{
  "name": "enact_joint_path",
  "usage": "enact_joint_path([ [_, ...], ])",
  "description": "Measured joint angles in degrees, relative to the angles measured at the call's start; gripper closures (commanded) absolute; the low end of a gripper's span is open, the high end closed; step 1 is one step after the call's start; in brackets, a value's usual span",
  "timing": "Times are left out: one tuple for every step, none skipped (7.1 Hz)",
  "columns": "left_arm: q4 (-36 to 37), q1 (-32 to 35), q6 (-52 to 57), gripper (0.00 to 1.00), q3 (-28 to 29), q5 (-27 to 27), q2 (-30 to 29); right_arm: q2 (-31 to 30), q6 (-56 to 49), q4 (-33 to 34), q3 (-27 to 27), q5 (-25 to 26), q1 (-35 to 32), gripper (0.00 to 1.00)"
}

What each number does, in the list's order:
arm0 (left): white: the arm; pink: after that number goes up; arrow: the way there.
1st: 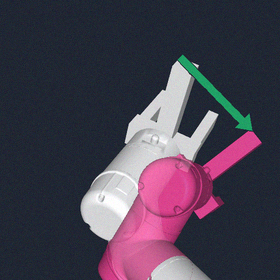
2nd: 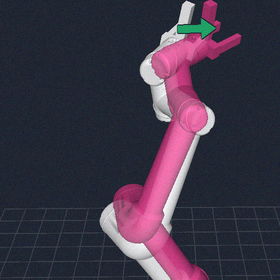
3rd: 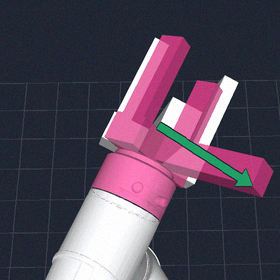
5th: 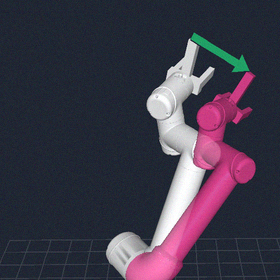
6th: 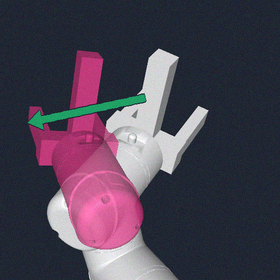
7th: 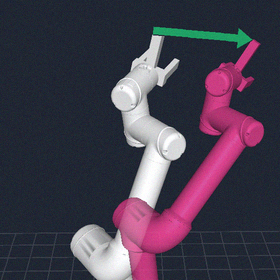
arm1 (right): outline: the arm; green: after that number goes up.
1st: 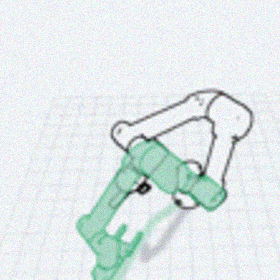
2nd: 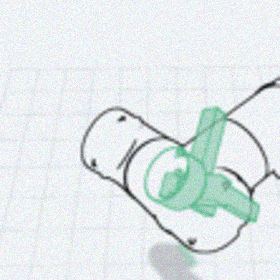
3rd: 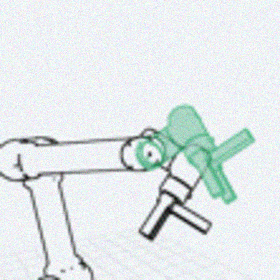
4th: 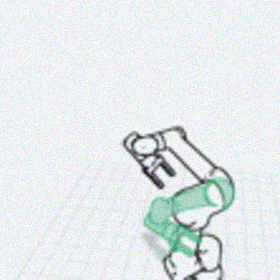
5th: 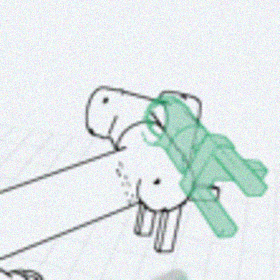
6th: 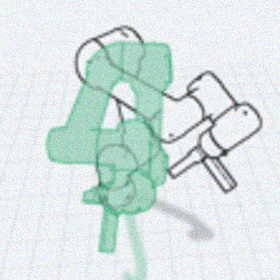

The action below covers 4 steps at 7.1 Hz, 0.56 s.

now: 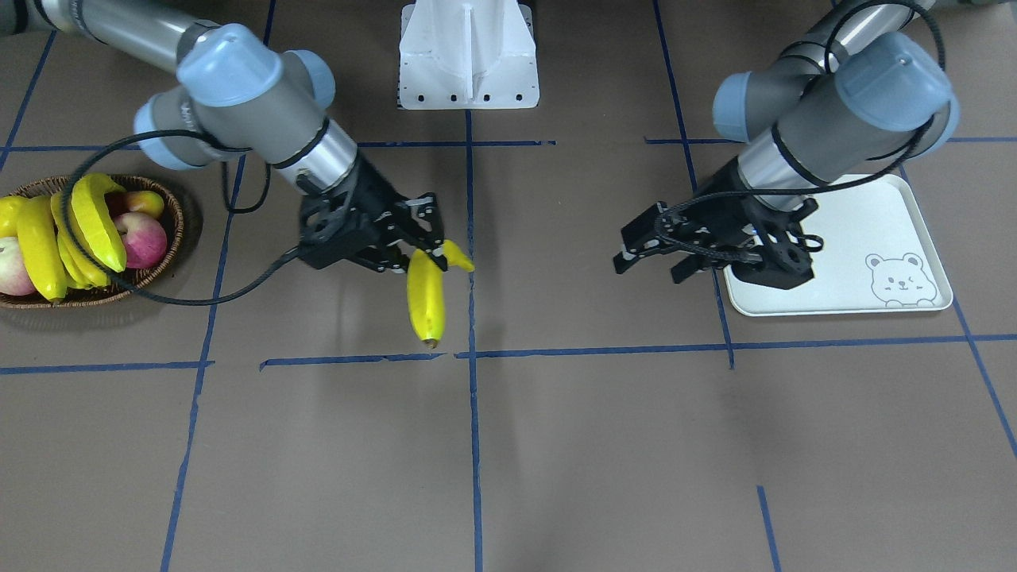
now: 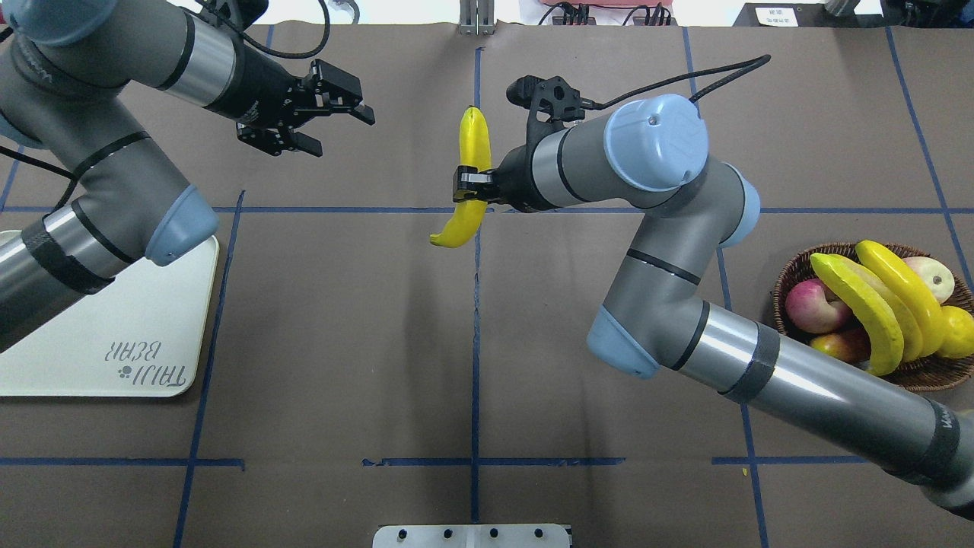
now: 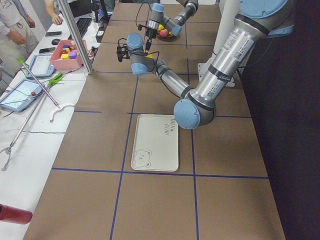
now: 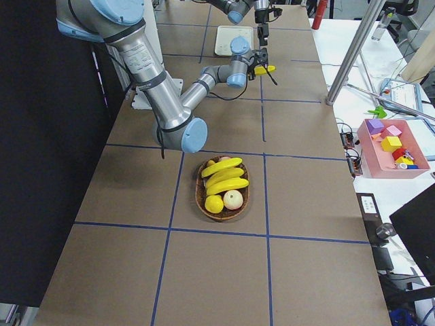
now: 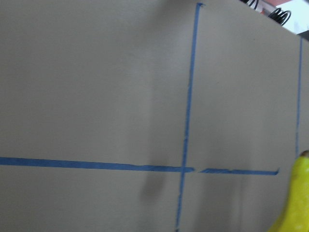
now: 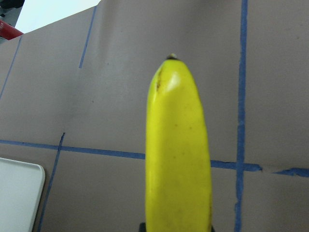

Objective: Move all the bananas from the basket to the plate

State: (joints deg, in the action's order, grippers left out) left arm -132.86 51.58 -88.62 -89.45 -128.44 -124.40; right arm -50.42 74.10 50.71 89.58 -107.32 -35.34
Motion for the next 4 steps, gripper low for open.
enact_joint_path([
  [-3.29,-1.64,-4.73,0.00,2.01,2.69,-1.93,1.06,0.53,-0.12,-0.20,0.55,0.86,0.98],
  [-5.27,-3.04,-6.99,0.00,3.59,4.43,-3.40,1.68,0.70,-0.16,-0.25,0.72,1.34,0.98],
  [-6.20,-4.01,-7.90,0.00,4.64,5.23,-4.40,2.16,0.76,-0.17,-0.27,0.77,1.58,0.98],
  [-6.54,-4.59,-8.19,0.01,5.09,5.47,-5.08,2.53,0.78,-0.17,-0.28,0.79,1.72,0.98],
])
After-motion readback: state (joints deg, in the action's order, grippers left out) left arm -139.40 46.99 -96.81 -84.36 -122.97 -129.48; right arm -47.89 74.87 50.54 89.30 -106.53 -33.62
